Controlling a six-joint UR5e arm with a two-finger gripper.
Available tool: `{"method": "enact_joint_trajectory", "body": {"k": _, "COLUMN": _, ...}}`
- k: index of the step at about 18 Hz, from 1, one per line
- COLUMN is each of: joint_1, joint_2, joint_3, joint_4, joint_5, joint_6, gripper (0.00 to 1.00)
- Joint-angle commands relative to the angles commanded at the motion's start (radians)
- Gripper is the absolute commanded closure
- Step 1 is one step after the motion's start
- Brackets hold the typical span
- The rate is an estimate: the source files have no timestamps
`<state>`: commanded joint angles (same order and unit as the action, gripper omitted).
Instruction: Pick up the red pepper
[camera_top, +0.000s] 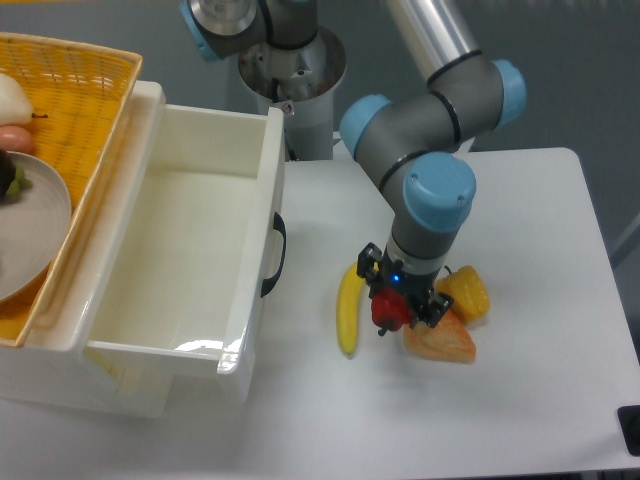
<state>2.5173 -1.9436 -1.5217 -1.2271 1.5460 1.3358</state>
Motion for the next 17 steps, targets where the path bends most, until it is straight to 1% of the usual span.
{"method": "enact_joint_trajectory", "body": {"k": 2, "joint_1": -0.018, "joint_2": 0.017, "joint_3": 0.003, "joint_4": -0.005, "joint_5": 0.034, "joint_6": 0.052, "gripper": 0.30}}
{"method": "enact_joint_trajectory", "body": {"k": 5, "joint_1": -0.041, "joint_2": 0.043, "joint_3": 0.005, "joint_4": -0.038, "joint_5": 0.074, "joint_6": 0.097, "gripper": 0.30}}
{"method": "enact_joint_trajectory", "body": {"k": 6, "joint_1": -0.064, "joint_2": 0.057, "joint_3": -0.001, "joint_4": -0.057, "joint_5": 0.091, "joint_6": 0.117, "gripper": 0.30}}
{"method": "enact_joint_trajectory", "body": {"k": 8, "joint_1": -0.075, "joint_2": 0.072, "joint_3": -0.002, "joint_4": -0.061, "joint_5": 0.091, "joint_6": 0.126, "gripper": 0.30}}
{"method": "enact_joint_trajectory", "body": {"k": 10, "joint_1": -0.092, "joint_2": 0.072, "joint_3": -0.002, "joint_4": -0.071, "joint_5": 0.091, "joint_6": 0.128, "gripper": 0.30}}
{"method": "enact_joint_trajectory", "body": {"k": 17, "joint_1": -0.086, "joint_2": 0.074, "joint_3": -0.009, "joint_4": -0.083, "joint_5": 0.092, "joint_6": 0.129, "gripper": 0.30}}
